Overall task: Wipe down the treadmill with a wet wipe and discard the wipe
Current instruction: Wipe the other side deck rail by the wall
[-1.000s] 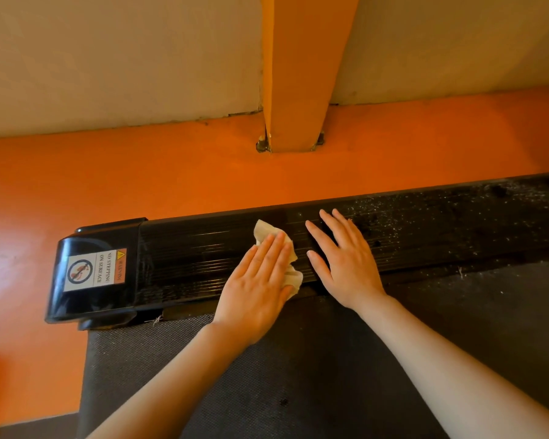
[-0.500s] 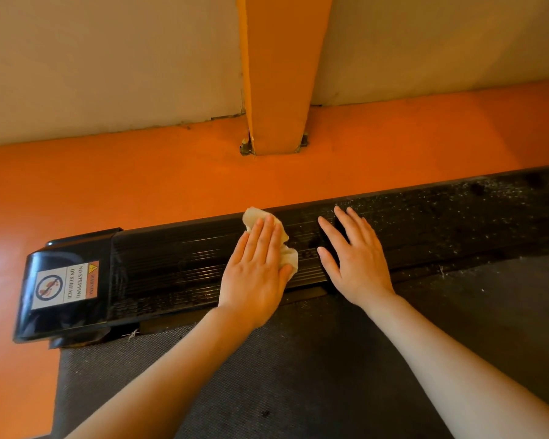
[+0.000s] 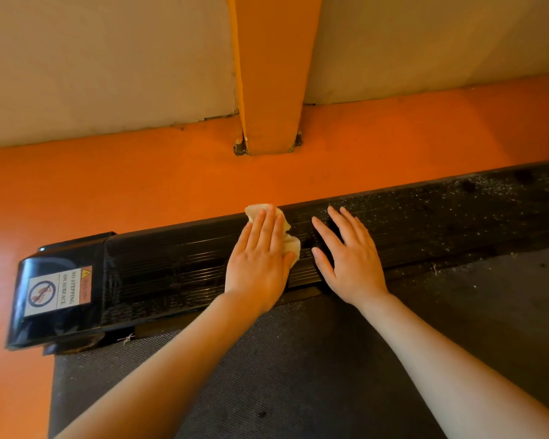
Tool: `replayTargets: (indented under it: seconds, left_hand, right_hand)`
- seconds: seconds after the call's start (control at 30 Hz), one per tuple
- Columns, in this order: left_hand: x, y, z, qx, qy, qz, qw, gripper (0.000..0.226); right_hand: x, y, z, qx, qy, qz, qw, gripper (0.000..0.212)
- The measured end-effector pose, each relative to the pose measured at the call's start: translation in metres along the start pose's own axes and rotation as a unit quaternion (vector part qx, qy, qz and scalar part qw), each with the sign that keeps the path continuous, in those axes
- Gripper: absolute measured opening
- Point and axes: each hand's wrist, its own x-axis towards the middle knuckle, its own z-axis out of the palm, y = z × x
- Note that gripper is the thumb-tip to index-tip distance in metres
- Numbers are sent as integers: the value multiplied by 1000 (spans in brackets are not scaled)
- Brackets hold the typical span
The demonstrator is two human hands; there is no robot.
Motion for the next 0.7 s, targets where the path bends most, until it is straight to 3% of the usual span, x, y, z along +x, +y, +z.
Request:
replayTargets:
  seconds: [0.17, 0.5, 0.7]
  left_hand:
    - [-45, 10, 17, -21, 27, 49, 998, 63]
    - [18, 6, -12, 11, -39, -14, 999, 66]
    - [-46, 21, 12, -25, 10, 62, 998, 63]
  right_hand:
    - [0, 0, 2, -8, 4, 2, 1000, 55]
    - [1, 0, -1, 3, -1, 0, 1000, 56]
    - [0, 0, 1, -3, -7, 5, 1000, 56]
